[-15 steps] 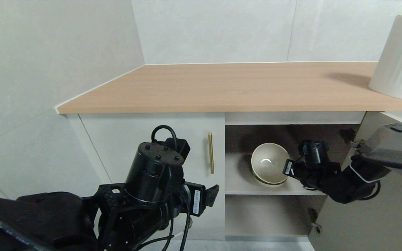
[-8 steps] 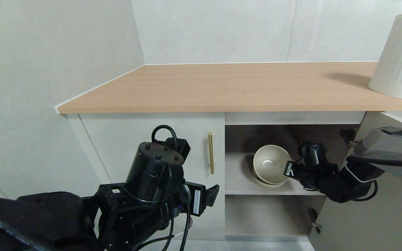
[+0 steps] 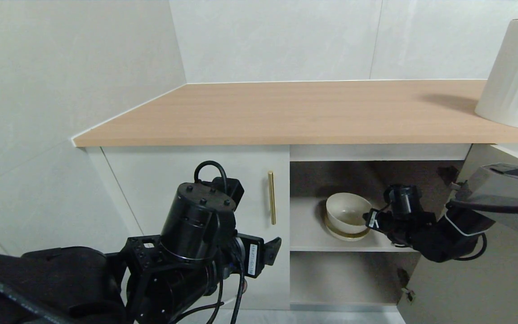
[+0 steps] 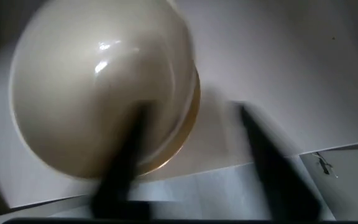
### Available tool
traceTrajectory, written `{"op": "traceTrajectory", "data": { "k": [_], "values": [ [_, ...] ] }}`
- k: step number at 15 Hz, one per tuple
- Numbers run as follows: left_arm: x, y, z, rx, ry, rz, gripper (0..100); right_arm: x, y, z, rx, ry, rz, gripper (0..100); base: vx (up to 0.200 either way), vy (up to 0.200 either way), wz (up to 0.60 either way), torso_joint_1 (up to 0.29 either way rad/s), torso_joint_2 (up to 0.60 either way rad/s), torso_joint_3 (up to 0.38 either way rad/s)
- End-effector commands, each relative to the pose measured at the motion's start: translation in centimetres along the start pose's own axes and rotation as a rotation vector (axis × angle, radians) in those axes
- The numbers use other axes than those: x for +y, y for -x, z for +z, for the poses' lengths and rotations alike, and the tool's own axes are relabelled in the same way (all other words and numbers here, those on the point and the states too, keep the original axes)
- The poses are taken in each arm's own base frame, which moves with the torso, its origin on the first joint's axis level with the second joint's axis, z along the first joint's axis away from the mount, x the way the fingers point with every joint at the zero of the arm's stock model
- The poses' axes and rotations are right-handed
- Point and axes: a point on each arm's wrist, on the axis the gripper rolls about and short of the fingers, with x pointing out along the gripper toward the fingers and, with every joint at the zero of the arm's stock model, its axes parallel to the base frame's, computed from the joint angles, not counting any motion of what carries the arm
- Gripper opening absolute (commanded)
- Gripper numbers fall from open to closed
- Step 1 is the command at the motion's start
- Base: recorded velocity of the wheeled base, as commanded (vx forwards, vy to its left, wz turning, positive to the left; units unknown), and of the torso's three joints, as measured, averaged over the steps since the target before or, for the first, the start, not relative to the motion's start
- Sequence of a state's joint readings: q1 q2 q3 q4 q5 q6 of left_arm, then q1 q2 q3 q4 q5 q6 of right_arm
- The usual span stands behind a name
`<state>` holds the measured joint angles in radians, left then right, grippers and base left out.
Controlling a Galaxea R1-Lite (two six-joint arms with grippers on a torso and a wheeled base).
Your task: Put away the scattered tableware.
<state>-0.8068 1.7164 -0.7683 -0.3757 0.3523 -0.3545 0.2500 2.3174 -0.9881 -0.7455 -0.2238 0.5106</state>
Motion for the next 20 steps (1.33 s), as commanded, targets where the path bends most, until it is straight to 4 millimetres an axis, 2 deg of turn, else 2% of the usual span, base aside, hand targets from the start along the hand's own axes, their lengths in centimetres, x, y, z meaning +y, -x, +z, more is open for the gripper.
{"op": "traceTrajectory", "data": {
  "k": [1,4,5,7,8,9,10,11,12,13,16,17,20],
  "values": [
    [0.0,0.0,0.0,0.000,0.001,0.002,100,0.3,0.4,0.1,-0.002,0.002,0.009,100,0.000,0.000,0.00,0.000,0.00,0.000],
    [0.5,0.2,0.4,-0.014,0.013,0.010,100,0.7,2.2,0.7,-0.005,0.008,0.034,100,0.000,0.000,0.00,0.000,0.00,0.000],
    [0.9,0.5,0.9,-0.033,0.029,0.018,100,1.1,3.9,1.1,-0.002,0.020,0.052,100,0.000,0.000,0.00,0.000,0.00,0.000],
    [2.4,2.3,2.3,-0.096,0.071,0.036,100,1.5,8.6,2.7,0.025,0.056,0.136,100,0.000,0.000,0.00,0.000,0.00,0.000],
    [2.5,2.4,2.4,-0.099,0.073,0.037,100,1.5,8.8,2.8,0.024,0.055,0.140,100,0.000,0.000,0.00,0.000,0.00,0.000],
    [4.2,5.5,2.8,-0.151,0.103,0.050,100,2.3,14.3,4.2,0.043,0.078,0.214,100,0.000,0.000,0.00,0.000,0.00,0.000],
    [5.0,7.3,2.3,-0.156,0.107,0.049,100,2.2,17.0,4.0,0.068,0.095,0.227,100,0.000,0.000,0.00,0.000,0.00,0.000],
    [5.3,8.0,1.9,-0.145,0.103,0.048,100,1.9,18.4,4.0,0.083,0.104,0.227,100,0.000,0.000,0.00,0.000,0.00,0.000],
    [6.0,9.3,0.8,-0.125,0.099,0.064,100,0.9,21.0,3.8,0.085,0.155,0.231,100,0.000,0.000,0.00,0.000,0.00,0.000],
    [6.7,10.2,0.3,-0.130,0.107,0.073,100,0.4,22.8,3.7,0.070,0.201,0.254,100,0.000,0.000,0.00,0.000,0.00,0.000],
    [8.9,11.4,-0.9,-0.142,0.150,0.143,100,-1.1,27.1,2.9,0.067,0.284,0.288,100,0.000,0.000,0.00,0.000,0.00,0.000],
    [9.1,11.3,-1.0,-0.136,0.151,0.144,100,-1.7,28.2,2.6,0.085,0.300,0.306,100,0.000,0.000,0.00,0.000,0.00,0.000],
    [8.9,10.7,0.1,-0.150,0.156,0.146,100,-1.9,29.7,2.2,0.097,0.336,0.335,100,0.000,0.000,0.00,0.000,0.00,0.000]
  ]
}}
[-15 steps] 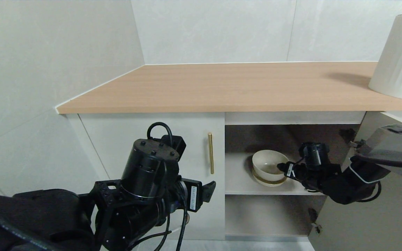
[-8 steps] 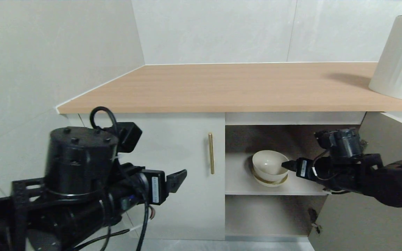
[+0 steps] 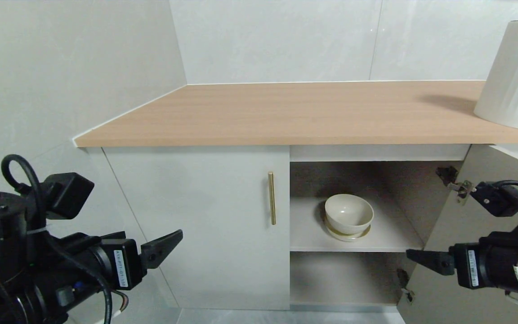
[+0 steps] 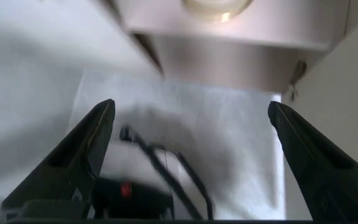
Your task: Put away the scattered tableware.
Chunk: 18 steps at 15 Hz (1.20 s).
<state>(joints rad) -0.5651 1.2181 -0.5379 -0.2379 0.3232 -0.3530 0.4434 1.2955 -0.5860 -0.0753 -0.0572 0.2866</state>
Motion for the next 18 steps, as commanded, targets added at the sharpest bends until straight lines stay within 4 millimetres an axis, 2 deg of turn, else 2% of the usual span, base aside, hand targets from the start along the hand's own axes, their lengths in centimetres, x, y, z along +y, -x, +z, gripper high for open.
{"op": "traceTrajectory", "data": {
  "k": [1,17,18],
  "values": [
    [-0.18,-0.43,0.37,-0.002,0.002,0.006,100,0.27,2.20,-0.18,-0.060,0.016,0.035,100,-0.200,0.000,0.00,0.002,0.00,0.002],
    [-0.15,-0.32,0.07,0.006,-0.007,0.003,100,0.62,1.99,-0.68,-0.037,0.034,0.045,100,-0.200,0.000,0.00,0.001,0.00,0.002],
    [-0.16,-0.36,0.06,0.007,-0.006,0.004,100,0.63,1.95,-0.69,-0.036,0.034,0.046,100,0.000,0.000,0.00,0.000,0.00,0.000]
  ]
}}
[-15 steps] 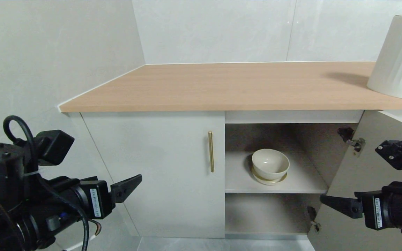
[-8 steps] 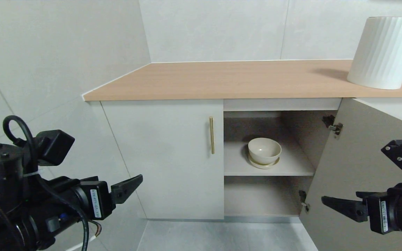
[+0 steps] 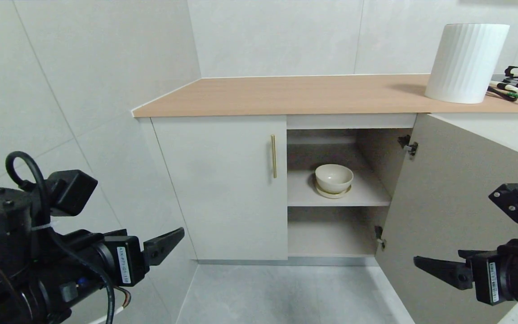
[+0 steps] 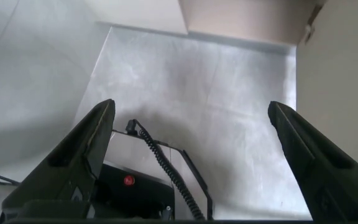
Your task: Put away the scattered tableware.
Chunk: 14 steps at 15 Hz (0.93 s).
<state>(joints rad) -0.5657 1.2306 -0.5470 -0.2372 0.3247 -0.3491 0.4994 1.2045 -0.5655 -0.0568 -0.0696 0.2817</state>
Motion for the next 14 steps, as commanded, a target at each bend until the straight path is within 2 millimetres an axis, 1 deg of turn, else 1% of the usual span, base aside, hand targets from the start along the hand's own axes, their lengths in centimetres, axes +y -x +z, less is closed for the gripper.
{"op": "traceTrajectory", "data": {
  "k": [1,9,12,14],
  "values": [
    [0.0,-0.1,-0.1,0.004,-0.003,0.002,100,0.0,-0.2,-0.1,0.008,0.000,-0.001,100,0.000,0.000,0.00,0.000,0.00,0.000],
    [0.0,-0.2,-0.1,0.009,-0.004,0.002,100,0.0,-0.2,-0.2,0.013,0.003,-0.001,100,0.000,0.000,0.00,0.000,0.00,0.000],
    [0.0,-0.2,-0.2,0.009,-0.004,0.004,100,-0.1,0.3,-0.6,0.036,0.028,-0.004,100,0.000,-0.200,0.00,-0.004,0.00,-0.001],
    [0.0,-0.2,-0.2,0.011,-0.005,0.003,100,-0.4,0.9,-1.4,0.108,0.087,-0.015,100,0.000,-0.200,0.00,0.010,0.01,0.000]
  ]
}}
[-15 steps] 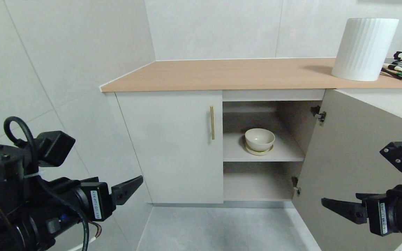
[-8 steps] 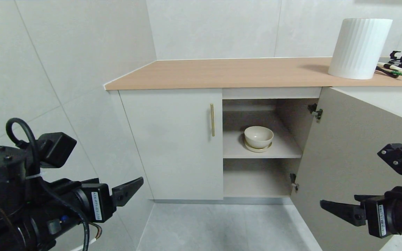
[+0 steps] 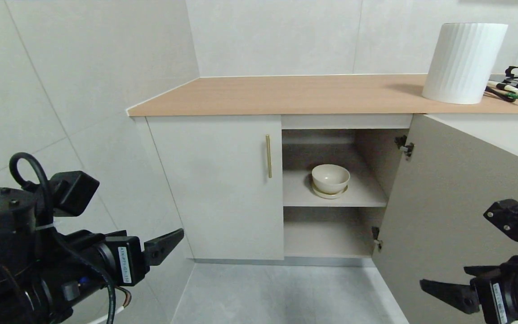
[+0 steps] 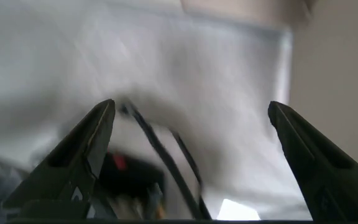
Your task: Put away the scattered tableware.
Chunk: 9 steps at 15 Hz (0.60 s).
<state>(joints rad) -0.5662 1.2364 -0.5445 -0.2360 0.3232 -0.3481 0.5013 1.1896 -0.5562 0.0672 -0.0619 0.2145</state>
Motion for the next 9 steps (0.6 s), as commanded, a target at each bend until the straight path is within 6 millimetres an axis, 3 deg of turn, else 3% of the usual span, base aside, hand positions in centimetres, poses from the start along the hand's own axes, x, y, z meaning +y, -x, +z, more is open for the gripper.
{"op": "traceTrajectory", "data": {
  "k": [1,8,9],
  "values": [
    [0.0,-0.1,0.0,0.001,0.000,0.001,100,-0.1,0.5,-0.2,0.015,0.034,-0.003,100,0.000,-0.200,0.00,0.002,0.00,0.002],
    [0.0,-0.1,-0.2,0.007,-0.003,0.000,100,-0.7,2.1,-1.2,0.141,0.119,-0.060,100,0.000,-0.200,0.00,0.005,0.00,0.006],
    [0.0,-0.1,-0.1,0.006,-0.002,0.000,100,-1.1,2.6,-0.9,0.158,0.107,-0.110,100,0.000,0.000,0.00,0.000,0.00,0.000]
  ]
}}
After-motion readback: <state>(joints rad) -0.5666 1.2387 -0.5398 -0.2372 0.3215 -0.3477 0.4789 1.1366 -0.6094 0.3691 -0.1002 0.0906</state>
